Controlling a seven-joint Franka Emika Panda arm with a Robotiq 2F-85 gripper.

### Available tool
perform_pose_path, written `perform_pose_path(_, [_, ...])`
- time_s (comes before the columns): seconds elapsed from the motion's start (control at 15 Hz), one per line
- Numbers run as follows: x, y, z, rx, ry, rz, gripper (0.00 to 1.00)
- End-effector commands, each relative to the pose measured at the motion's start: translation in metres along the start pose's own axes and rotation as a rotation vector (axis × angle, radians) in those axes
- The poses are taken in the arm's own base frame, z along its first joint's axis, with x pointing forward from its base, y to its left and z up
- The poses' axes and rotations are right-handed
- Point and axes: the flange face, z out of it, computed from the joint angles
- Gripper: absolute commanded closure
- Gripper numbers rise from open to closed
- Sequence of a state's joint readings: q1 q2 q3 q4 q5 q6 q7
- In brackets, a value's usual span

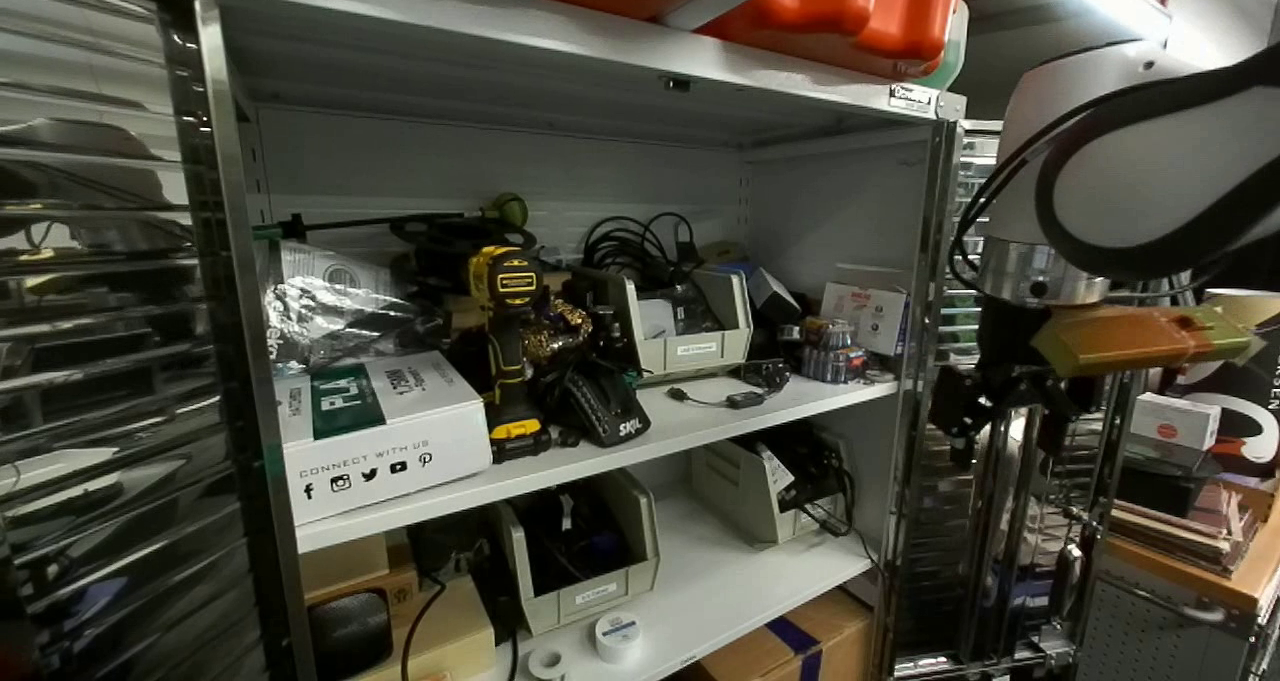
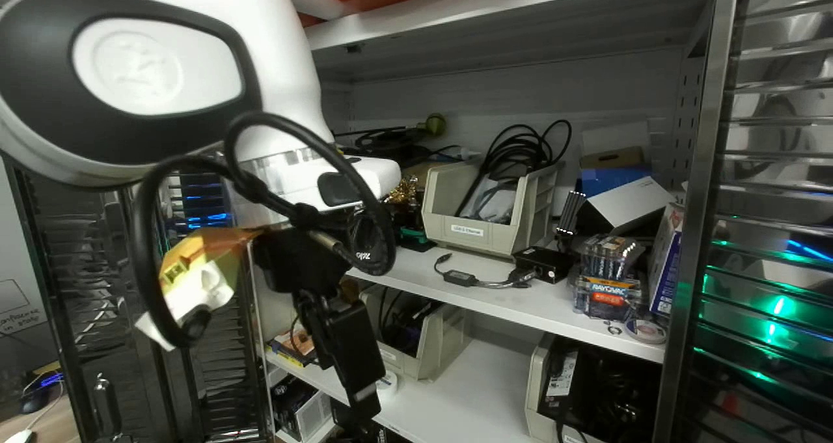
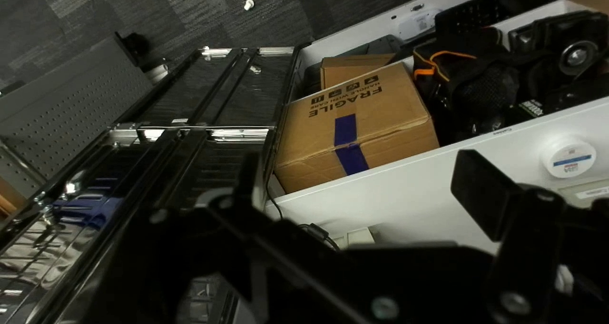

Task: Put the black object in the cream box

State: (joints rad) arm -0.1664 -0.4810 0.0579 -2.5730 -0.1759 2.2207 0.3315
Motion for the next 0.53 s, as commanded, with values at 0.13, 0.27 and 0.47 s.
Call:
perform_pose_path(0.13, [0.069,-0.041,0.007,0.106,0.043,0.274,0.00])
perform_pose_path(0.27, [0.097,-0.053,0.005,0.139,0.056,0.373,0.00])
perform_pose_path(0.47, [0.141,-0.067,0.002,0.164,0.080,0.501,0.00])
